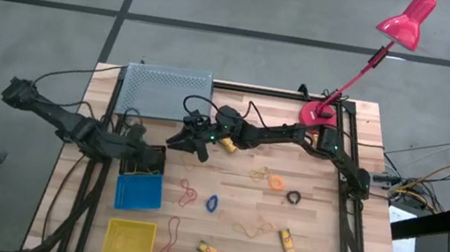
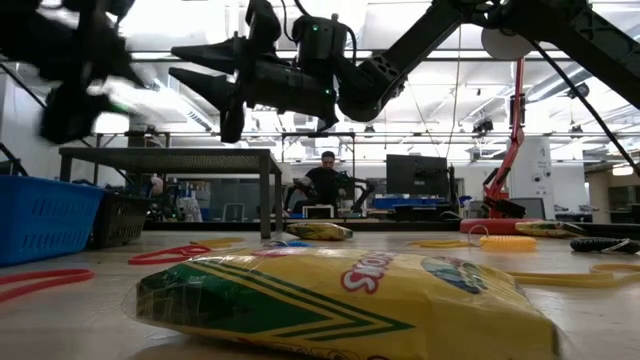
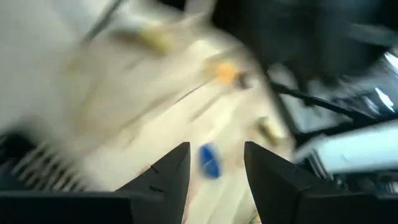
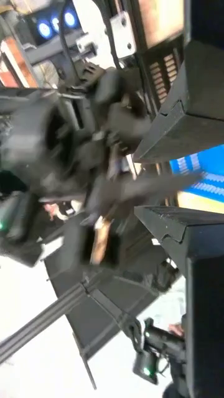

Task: Pick & Place Office Desk Supplies
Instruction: Put the yellow rubber band in the black bin

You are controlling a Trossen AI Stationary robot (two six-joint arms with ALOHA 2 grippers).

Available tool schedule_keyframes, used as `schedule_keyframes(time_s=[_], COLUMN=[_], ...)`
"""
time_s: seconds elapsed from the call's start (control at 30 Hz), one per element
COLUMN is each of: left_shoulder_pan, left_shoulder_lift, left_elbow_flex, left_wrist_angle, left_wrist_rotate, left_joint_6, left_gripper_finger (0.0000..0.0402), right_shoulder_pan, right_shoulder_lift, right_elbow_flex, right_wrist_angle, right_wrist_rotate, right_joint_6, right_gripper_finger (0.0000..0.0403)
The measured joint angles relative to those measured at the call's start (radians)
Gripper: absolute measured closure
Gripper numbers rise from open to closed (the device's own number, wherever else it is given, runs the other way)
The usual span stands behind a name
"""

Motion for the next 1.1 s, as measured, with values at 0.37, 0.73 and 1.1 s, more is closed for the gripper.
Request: schedule_keyframes(time_s=[0.37,0.73,1.1], left_shoulder_pan=[0.000,-0.001,-0.002], left_shoulder_lift=[-0.186,-0.311,-0.242], left_elbow_flex=[0.013,0.012,0.012], left_wrist_angle=[0.091,0.265,0.319], left_wrist_rotate=[0.004,-0.069,0.028], left_joint_6=[0.316,0.778,0.965], left_gripper_finger=[0.0245,0.0245,0.0245], right_shoulder_pan=[-0.016,-0.014,0.067], right_shoulder_lift=[-0.008,-0.097,-0.217], right_elbow_flex=[0.000,0.000,0.000], right_wrist_angle=[-0.001,-0.383,-0.887], right_wrist_rotate=[-0.096,-0.117,0.408], right_joint_6=[0.062,-0.111,-0.398], right_gripper_finger=[0.0300,0.0303,0.0303])
